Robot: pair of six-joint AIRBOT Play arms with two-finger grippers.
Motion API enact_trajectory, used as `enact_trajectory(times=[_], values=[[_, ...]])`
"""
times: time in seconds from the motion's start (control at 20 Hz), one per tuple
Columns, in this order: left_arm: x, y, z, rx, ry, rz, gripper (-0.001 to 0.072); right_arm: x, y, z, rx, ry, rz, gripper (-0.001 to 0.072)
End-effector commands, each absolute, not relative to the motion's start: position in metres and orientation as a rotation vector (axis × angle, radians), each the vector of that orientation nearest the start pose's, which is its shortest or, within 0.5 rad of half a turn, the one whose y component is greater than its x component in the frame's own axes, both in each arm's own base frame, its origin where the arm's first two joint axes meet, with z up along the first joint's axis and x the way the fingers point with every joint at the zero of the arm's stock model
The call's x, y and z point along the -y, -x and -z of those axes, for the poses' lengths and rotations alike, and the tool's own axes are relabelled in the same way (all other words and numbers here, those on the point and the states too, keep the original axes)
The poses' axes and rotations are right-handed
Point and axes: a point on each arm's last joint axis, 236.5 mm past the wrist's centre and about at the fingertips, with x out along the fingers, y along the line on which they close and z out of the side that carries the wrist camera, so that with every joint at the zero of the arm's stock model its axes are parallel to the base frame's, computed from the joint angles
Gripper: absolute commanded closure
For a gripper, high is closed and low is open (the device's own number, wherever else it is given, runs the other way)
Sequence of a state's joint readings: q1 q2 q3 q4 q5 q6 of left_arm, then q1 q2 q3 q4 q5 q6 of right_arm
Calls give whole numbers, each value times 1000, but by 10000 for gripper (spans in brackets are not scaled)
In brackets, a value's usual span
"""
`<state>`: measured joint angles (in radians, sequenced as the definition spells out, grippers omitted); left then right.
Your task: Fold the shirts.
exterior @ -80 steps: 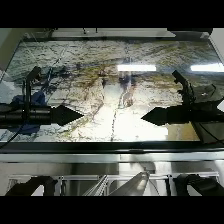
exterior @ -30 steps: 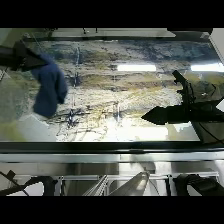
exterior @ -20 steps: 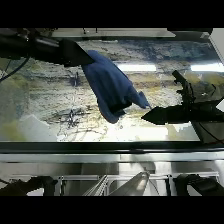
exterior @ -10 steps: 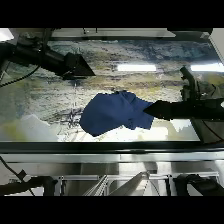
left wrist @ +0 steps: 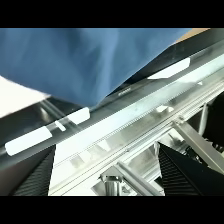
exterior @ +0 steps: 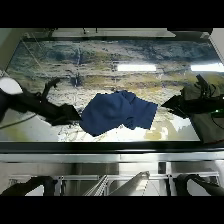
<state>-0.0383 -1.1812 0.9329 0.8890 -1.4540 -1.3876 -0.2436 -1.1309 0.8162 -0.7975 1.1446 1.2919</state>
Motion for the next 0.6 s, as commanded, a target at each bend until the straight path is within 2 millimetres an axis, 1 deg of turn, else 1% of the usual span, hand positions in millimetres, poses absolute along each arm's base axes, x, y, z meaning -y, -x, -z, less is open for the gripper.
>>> enact_trajectory(times=[0.0, 0.15, 0.2, 0.3, 0.45, 0.55], values=[[168, -231, 24, -1547, 601, 562, 11, -58, -332, 46, -1328, -716, -291, 112], [181, -232, 38, -1496, 673, 546, 10, -73, -328, 81, -1422, -719, -309, 112], [184, -233, 44, -1496, 666, 539, 11, -81, -327, 91, -1447, -717, -315, 112], [197, -233, 52, -1520, 629, 558, 11, -99, -326, 105, -1474, -694, -345, 112], [219, -233, 65, -1574, 554, 608, 11, -126, -329, 115, -1480, -695, -379, 112], [229, -234, 73, -1621, 526, 634, 12, -141, -333, 113, -1455, -687, -415, 113]])
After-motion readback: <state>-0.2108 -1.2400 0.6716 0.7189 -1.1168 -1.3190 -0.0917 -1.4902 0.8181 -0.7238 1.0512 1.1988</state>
